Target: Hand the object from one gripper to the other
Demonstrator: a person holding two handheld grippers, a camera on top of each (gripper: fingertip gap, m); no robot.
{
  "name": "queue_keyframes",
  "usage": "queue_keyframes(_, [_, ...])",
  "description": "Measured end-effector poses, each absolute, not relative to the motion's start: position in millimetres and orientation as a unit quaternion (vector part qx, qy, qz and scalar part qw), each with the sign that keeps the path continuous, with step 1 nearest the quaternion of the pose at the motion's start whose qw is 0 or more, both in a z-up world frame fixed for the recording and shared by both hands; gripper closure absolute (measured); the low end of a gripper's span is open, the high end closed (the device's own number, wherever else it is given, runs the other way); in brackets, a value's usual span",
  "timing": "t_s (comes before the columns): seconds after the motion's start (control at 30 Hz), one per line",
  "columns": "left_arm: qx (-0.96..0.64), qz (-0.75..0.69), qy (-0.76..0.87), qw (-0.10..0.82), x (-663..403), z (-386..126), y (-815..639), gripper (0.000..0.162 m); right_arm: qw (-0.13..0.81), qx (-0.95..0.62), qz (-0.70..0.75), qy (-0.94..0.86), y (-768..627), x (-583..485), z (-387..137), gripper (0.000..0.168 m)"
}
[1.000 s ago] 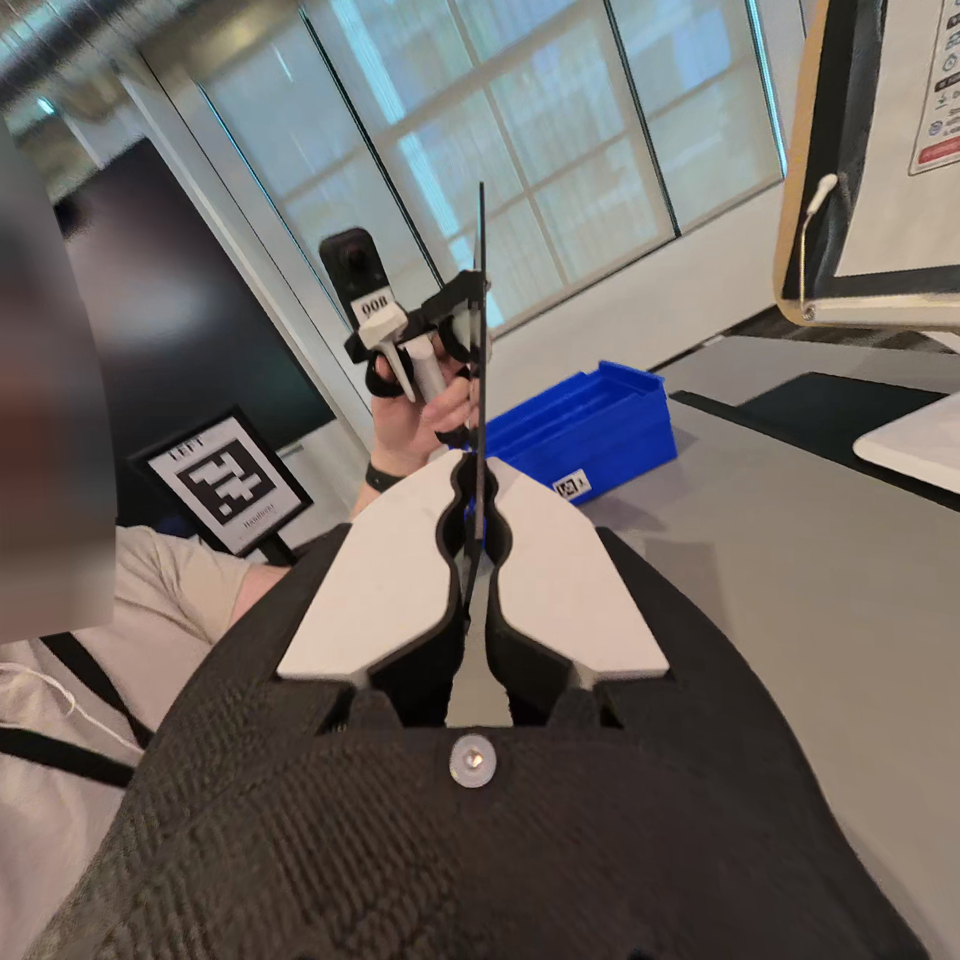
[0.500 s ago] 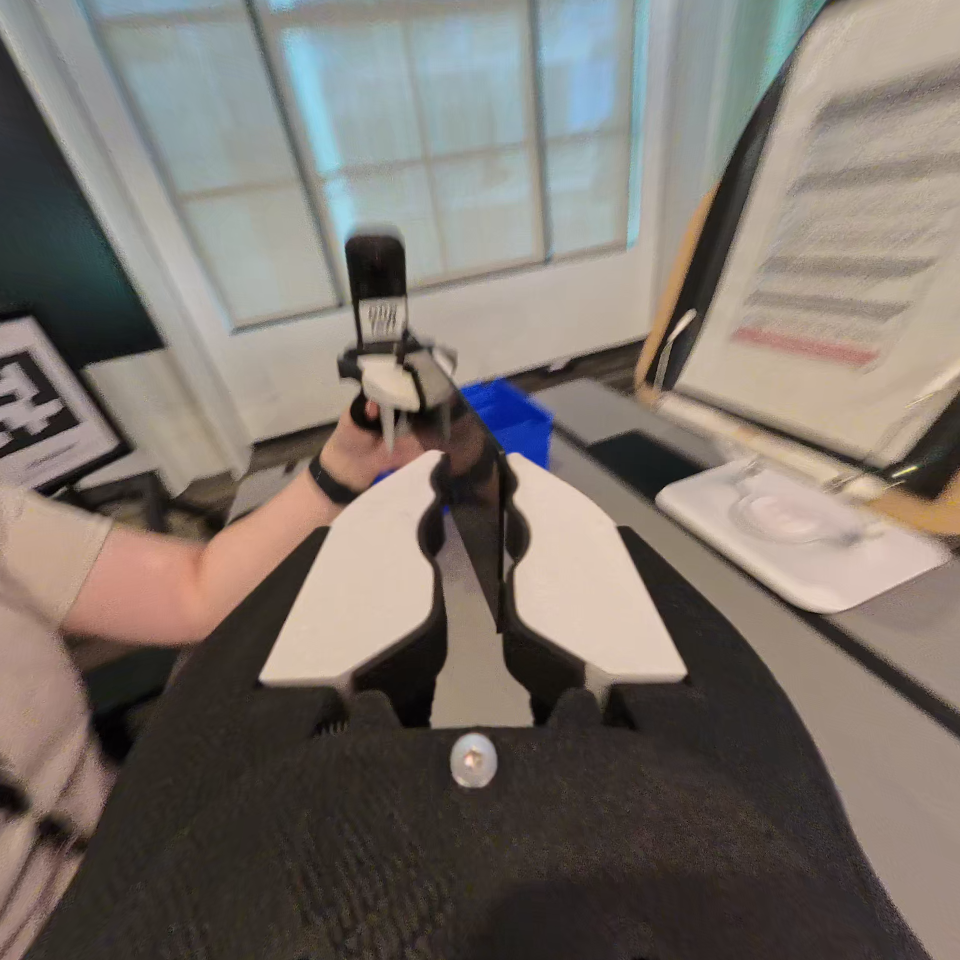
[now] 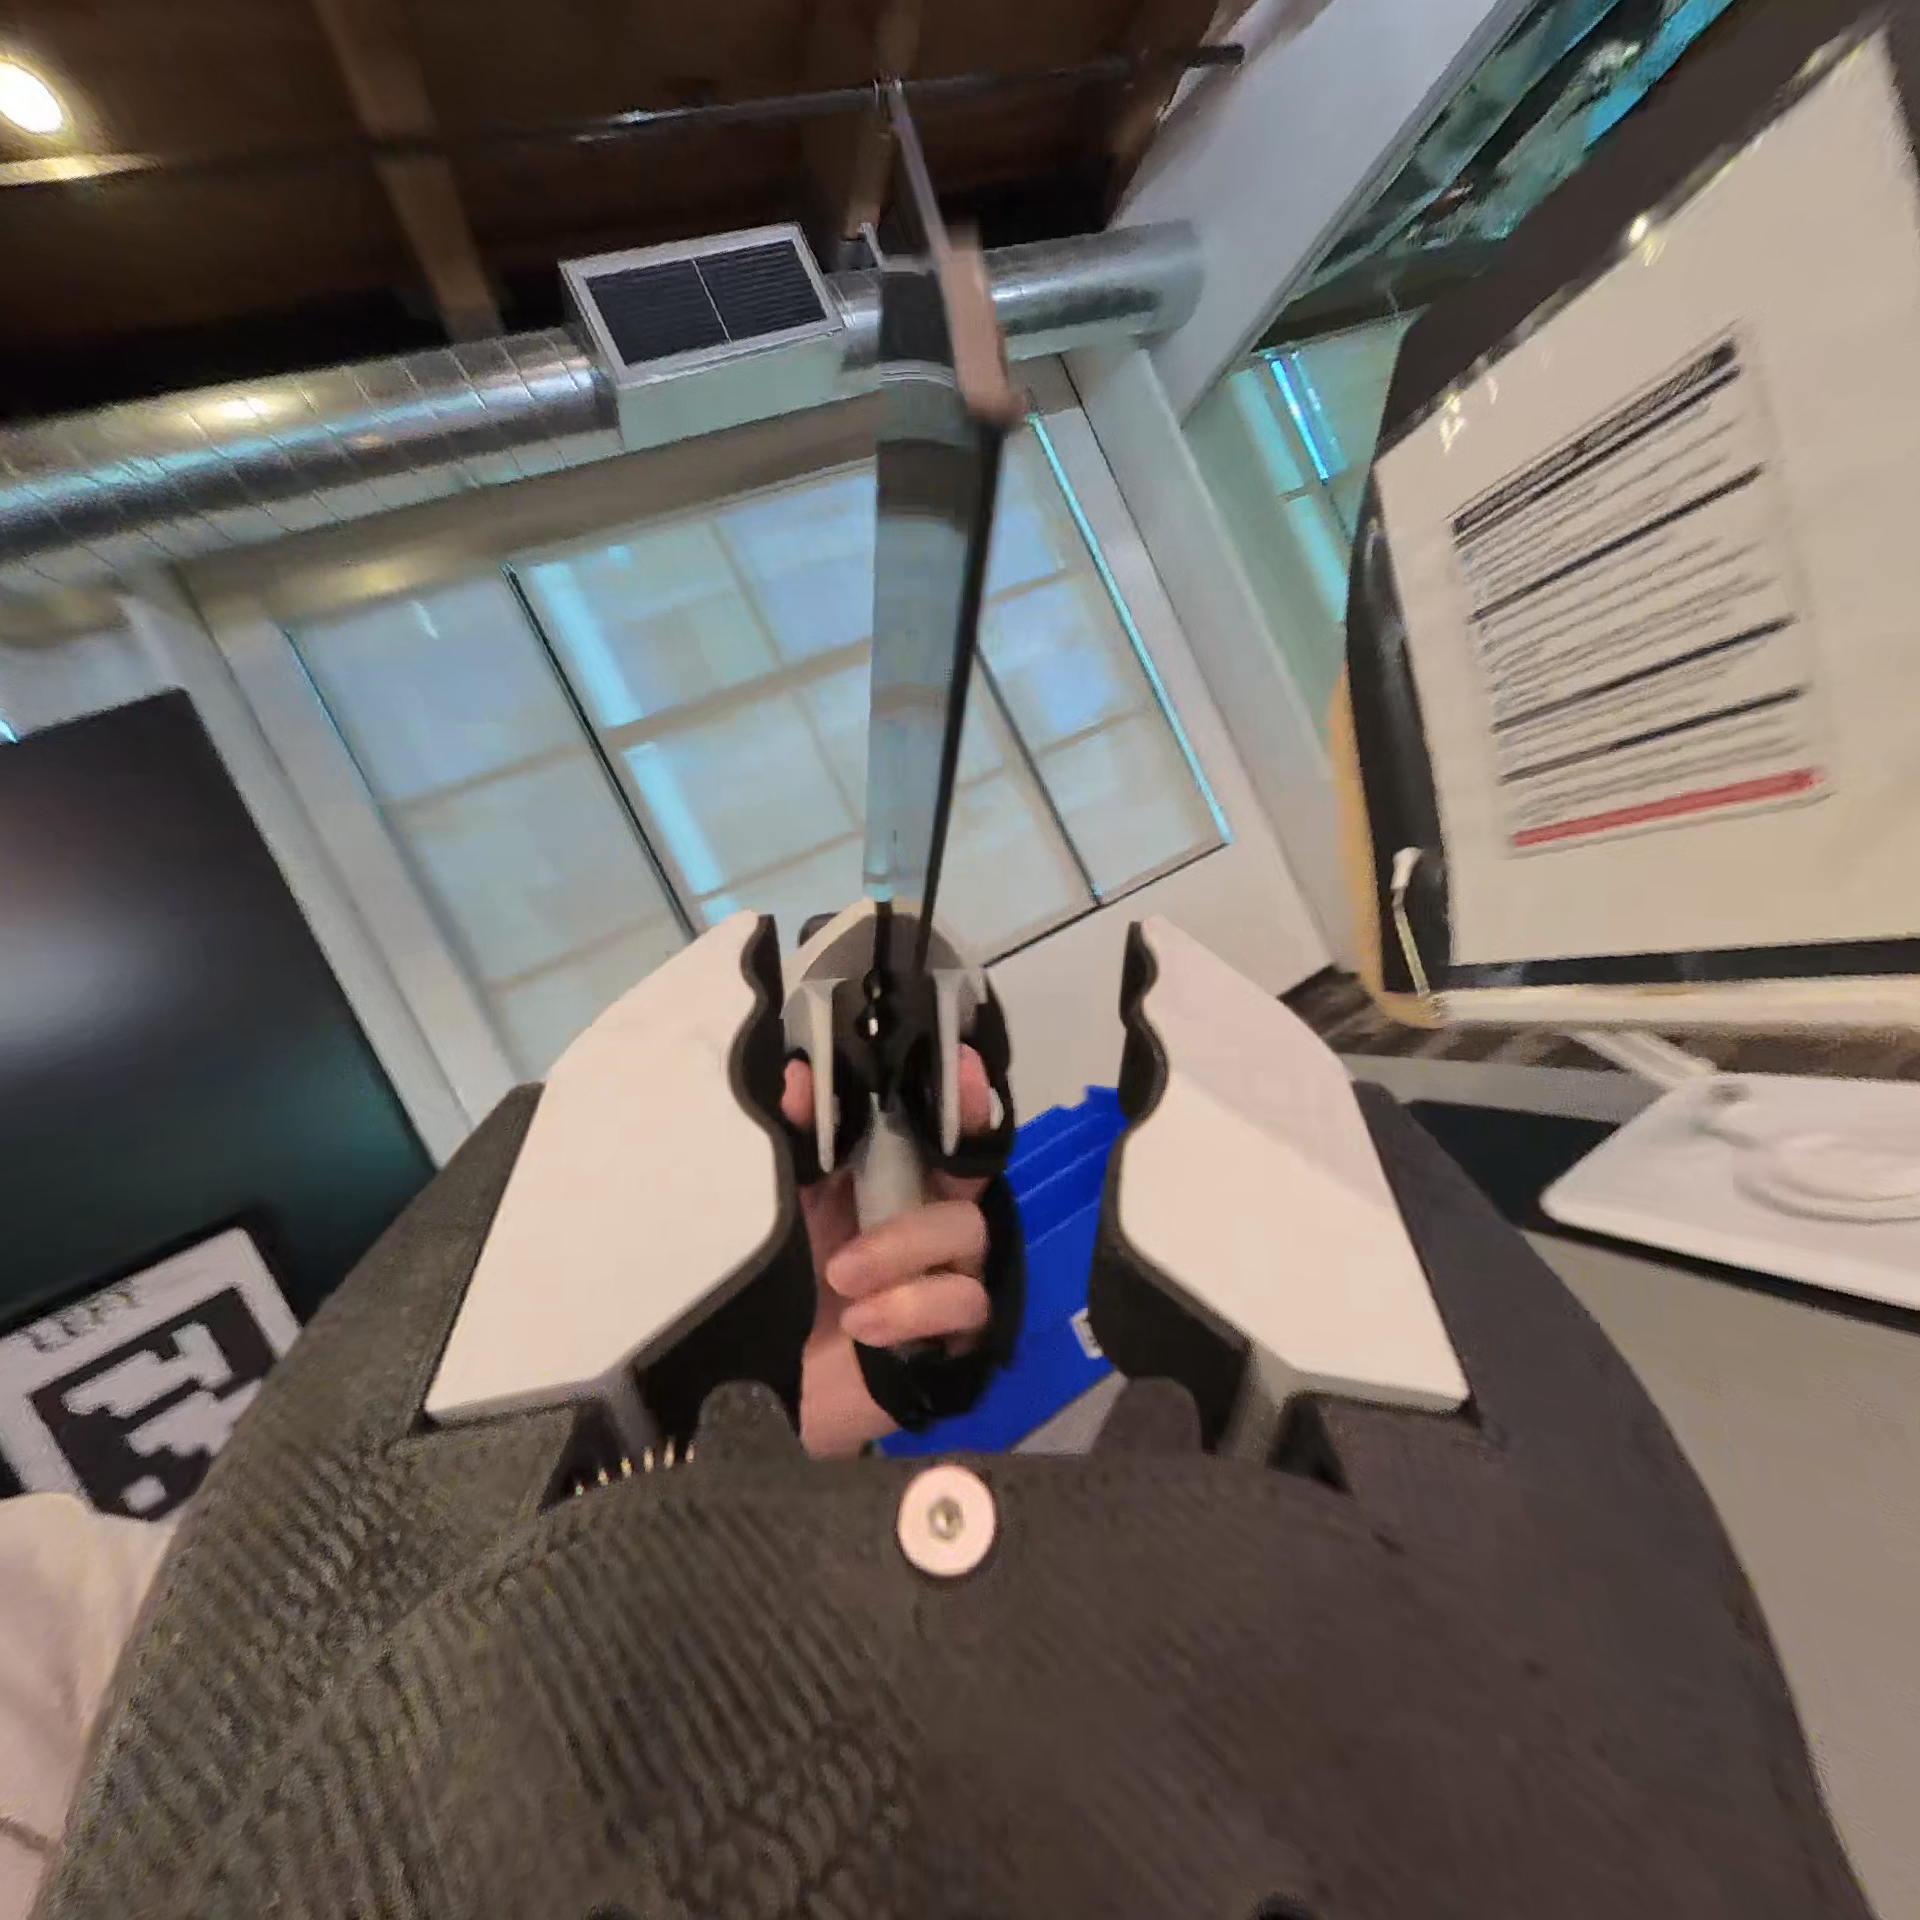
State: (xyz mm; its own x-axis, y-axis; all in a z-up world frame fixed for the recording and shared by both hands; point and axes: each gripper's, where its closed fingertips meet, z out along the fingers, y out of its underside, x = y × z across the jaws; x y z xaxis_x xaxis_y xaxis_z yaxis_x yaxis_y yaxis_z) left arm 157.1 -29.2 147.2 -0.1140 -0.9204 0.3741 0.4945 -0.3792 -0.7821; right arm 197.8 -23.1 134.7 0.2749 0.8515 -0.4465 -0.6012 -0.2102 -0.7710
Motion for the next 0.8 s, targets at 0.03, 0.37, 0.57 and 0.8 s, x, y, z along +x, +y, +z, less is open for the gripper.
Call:
queue_keyframes(0.03, [-0.446,-0.703,0.254,0.492,168.9,141.8,-34.2,0.160,0.610,-0.506,0.600,-0.109,-25.0,196.8,130.4,0.105])
queue_keyframes(0.37, [-0.541,-0.600,0.373,0.456,230.4,86.4,-62.0,0.110,0.602,-0.631,0.480,-0.093,-91.4,280.7,58.6,0.166])
queue_keyframes(0.57, [-0.507,-0.618,0.498,0.337,260.0,79.8,-145.4,0.102,0.570,-0.682,0.427,-0.164,-165.4,290.2,64.7,0.166])
queue_keyframes(0.8, [-0.439,-0.631,0.597,0.230,293.0,57.3,-229.4,0.159,0.560,-0.704,0.401,-0.170,-211.5,292.7,72.1,0.164])
